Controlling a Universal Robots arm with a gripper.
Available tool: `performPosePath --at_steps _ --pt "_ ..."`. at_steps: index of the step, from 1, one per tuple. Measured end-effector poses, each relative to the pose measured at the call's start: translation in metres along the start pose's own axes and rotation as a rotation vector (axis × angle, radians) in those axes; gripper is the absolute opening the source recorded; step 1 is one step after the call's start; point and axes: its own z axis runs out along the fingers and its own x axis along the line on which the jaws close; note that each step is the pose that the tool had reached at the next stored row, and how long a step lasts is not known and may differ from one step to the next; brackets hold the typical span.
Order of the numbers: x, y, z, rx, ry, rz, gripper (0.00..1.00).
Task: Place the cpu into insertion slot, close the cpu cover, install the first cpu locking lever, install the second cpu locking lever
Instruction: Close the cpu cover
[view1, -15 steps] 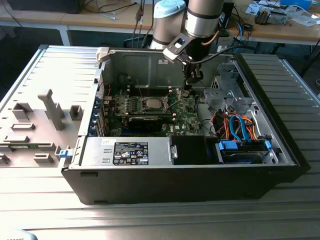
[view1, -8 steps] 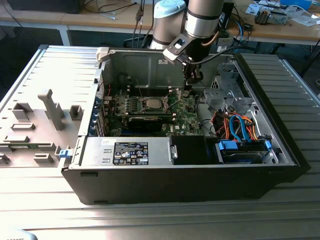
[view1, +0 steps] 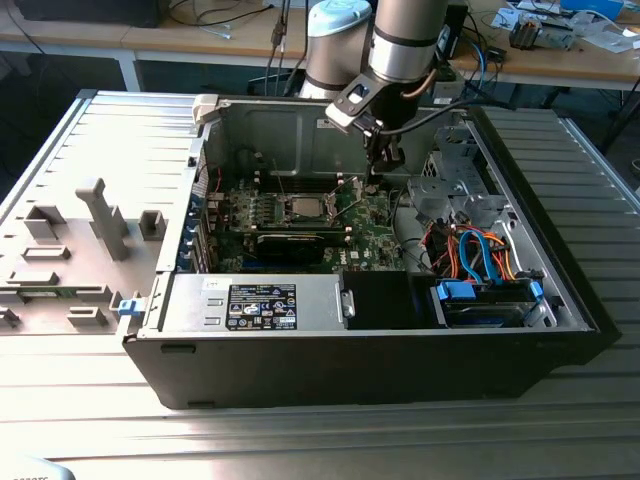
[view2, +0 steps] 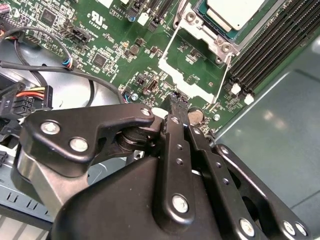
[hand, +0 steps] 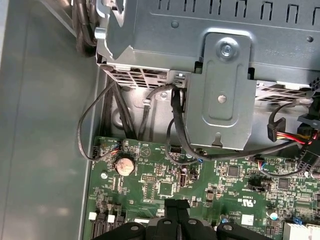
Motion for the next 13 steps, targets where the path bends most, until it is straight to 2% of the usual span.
performPosePath --at_steps 7,13 --pt "0.0 0.0 0.0016 -0.0003 0.0027 0.0 0.11" --pt "-0.0003 0.0028 0.0071 0.0005 0.0027 0.0 0.11"
